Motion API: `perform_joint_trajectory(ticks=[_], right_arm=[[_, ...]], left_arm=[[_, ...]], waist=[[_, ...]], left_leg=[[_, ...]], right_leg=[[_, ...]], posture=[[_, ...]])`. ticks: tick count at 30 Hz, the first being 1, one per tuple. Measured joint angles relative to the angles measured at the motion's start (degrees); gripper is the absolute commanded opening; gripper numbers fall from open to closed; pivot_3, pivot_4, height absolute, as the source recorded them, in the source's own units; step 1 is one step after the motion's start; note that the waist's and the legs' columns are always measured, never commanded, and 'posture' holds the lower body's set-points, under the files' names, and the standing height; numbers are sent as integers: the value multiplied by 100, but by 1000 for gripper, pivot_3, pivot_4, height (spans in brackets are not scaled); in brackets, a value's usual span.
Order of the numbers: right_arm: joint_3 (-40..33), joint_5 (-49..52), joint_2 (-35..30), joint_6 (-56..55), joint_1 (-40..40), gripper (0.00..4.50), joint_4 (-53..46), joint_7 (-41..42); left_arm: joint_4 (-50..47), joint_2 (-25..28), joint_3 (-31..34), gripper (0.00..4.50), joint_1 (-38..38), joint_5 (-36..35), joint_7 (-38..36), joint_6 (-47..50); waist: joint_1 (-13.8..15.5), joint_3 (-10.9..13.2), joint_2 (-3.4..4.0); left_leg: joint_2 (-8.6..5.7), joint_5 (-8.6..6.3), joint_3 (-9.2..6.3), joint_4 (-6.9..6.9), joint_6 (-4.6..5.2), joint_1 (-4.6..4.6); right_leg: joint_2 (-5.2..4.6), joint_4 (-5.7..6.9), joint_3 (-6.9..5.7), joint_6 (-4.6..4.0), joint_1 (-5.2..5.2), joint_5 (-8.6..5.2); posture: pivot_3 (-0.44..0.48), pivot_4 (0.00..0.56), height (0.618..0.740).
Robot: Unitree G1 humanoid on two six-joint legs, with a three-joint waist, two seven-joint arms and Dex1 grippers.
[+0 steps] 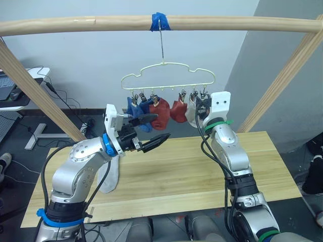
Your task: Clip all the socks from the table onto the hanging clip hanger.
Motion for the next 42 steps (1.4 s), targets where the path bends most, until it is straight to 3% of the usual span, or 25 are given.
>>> perform_joint_trajectory(ticks=[42], right_arm=[[-205, -62, 322, -252, -640, 2108, 865, 8]], left_arm=[[-1, -59, -72, 4500, 60, 60, 19, -110]], waist=[[20, 0, 0]], left_leg=[[-1, 0, -2, 0, 0, 0]], right_leg=[[-1, 3, -2, -1, 0, 1]], posture=[[31, 125, 740]])
